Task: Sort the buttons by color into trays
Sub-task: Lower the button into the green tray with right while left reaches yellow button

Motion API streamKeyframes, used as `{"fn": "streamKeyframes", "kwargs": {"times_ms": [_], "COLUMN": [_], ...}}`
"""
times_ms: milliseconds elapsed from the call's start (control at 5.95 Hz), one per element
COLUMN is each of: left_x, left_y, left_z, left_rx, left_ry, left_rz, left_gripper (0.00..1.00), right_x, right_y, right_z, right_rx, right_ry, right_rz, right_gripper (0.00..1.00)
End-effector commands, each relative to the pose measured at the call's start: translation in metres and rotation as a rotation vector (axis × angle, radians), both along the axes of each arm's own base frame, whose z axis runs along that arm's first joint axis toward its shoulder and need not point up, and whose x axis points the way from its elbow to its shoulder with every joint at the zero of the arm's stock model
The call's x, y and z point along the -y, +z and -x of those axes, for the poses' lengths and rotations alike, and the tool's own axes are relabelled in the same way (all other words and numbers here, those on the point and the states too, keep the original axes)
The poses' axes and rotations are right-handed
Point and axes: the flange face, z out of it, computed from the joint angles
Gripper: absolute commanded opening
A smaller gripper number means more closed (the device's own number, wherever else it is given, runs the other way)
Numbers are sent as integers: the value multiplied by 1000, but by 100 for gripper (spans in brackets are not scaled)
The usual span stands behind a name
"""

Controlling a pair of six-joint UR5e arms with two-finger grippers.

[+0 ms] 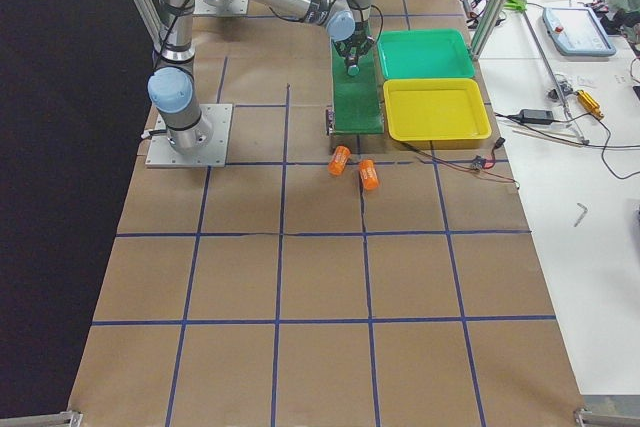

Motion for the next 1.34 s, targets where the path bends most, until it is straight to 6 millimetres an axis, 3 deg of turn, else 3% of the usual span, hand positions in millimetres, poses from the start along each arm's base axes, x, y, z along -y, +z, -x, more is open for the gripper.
{"fn": "streamKeyframes", "kwargs": {"times_ms": [0,168,336,504,672,840,1008,1176], "left_x": [-1,3,7,1,-5,-3,-2,4], "left_y": [-2,5,9,2,-4,-14,-35,-53], "left_z": [-4,-22,-52,-103,-156,-190,-227,-255], "left_rx": [49,83,90,81,108,118,123,155], "left_ry": [-4,5,-74,-142,-189,-281,-343,-383], "left_rz": [29,42,48,34,15,38,48,83], "left_gripper": [98,98,98,98,98,98,98,98], "right_x": [13,44,78,109,126,122,121,117], "right_y": [50,55,49,26,-14,-41,-35,-13], "right_z": [0,-12,-26,-52,-75,-97,-96,-93], "right_rx": [11,40,62,145,192,241,237,234], "right_ry": [-4,-2,7,7,-10,-25,-18,-24], "right_rz": [149,227,289,295,292,264,262,283], "right_gripper": [16,17,17,18,27,80,100,100]}}
